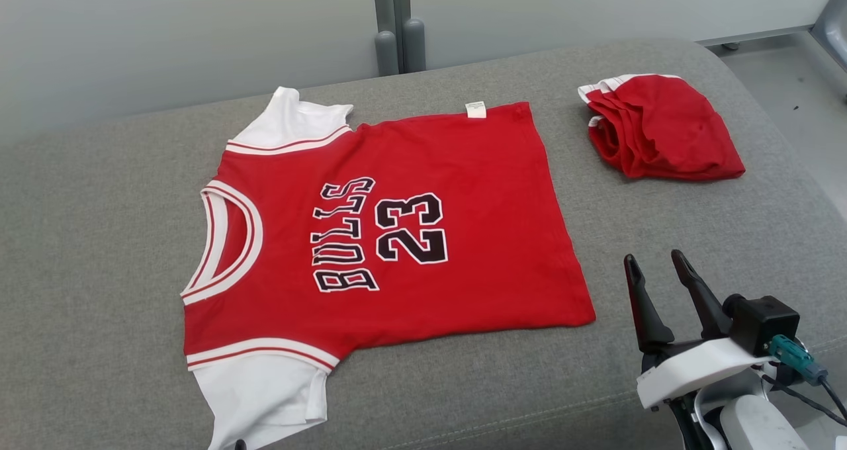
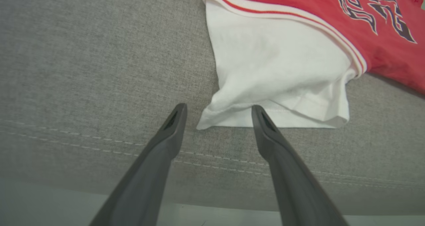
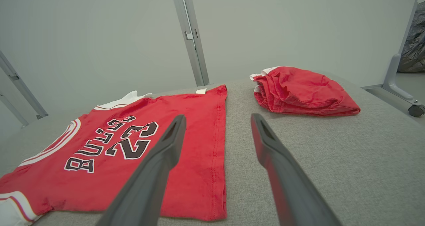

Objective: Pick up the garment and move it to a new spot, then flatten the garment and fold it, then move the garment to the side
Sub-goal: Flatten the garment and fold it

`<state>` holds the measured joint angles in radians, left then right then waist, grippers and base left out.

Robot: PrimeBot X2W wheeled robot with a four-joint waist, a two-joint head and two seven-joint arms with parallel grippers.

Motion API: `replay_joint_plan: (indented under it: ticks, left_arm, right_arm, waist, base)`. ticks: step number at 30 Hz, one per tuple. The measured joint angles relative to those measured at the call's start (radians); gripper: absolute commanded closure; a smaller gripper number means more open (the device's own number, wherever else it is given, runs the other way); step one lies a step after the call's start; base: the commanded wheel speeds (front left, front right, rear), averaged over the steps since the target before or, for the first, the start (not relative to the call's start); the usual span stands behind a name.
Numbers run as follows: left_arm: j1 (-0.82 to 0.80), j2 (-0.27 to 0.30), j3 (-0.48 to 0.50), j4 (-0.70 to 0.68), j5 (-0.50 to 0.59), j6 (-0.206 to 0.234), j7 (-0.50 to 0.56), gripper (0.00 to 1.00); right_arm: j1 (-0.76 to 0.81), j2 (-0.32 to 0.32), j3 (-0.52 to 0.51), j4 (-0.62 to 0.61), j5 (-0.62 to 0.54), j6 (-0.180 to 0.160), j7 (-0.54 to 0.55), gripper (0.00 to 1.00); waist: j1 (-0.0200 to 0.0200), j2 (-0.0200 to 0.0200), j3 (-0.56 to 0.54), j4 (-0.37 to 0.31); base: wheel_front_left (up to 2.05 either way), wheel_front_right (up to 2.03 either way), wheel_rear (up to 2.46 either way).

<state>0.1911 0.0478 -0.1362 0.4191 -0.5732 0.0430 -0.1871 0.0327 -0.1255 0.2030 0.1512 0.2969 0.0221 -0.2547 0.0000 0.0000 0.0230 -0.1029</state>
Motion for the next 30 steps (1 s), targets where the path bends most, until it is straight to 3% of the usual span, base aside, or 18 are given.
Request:
replay_joint_plan:
  ticks: [5,6,7,13,21,30]
  left_arm:
    - [-0.018,0.0,0.001,0.022,-0.011,-0.009,-0.009,0.84]
    - [-0.022,0.0,0.0,0.028,-0.013,-0.018,-0.013,0.96]
    - [-0.024,-0.001,0.0,0.031,-0.013,-0.021,-0.014,1.0]
    - [-0.033,-0.001,-0.005,0.037,-0.022,-0.045,-0.025,1.0]
    - [-0.072,-0.001,-0.001,-0.031,-0.159,-0.088,-0.035,1.0]
    - [-0.101,-0.002,-0.022,-0.093,-0.145,-0.096,-0.044,1.0]
  right_arm:
    - [0.0,0.003,-0.008,0.005,-0.001,0.004,0.0,0.0]
    - [0.0,0.005,-0.008,0.012,-0.001,0.004,0.0,0.0]
    - [0.0,0.006,-0.008,0.017,-0.001,0.005,0.0,0.0]
    - [0.008,0.013,-0.006,0.092,0.022,0.024,0.0,0.0]
    - [0.07,0.061,-0.041,0.202,0.167,0.041,0.019,0.0]
    - [0.021,0.08,-0.071,0.26,0.281,0.065,0.018,0.0]
  waist:
    - [0.0,0.0,0.006,-0.003]
    - [0.0,0.0,0.008,-0.003]
    - [0.0,0.0,0.009,-0.003]
    - [0.0,0.0,0.014,0.002]
    - [0.0,0.0,0.03,0.015]
    - [0.0,0.0,0.053,0.032]
  base:
    - [0.0,0.0,0.0]
    - [0.0,0.0,0.0]
    - [0.0,0.0,0.0]
    - [0.0,0.0,0.0]
    - [0.0,0.0,0.0]
    - [0.0,0.0,0.0]
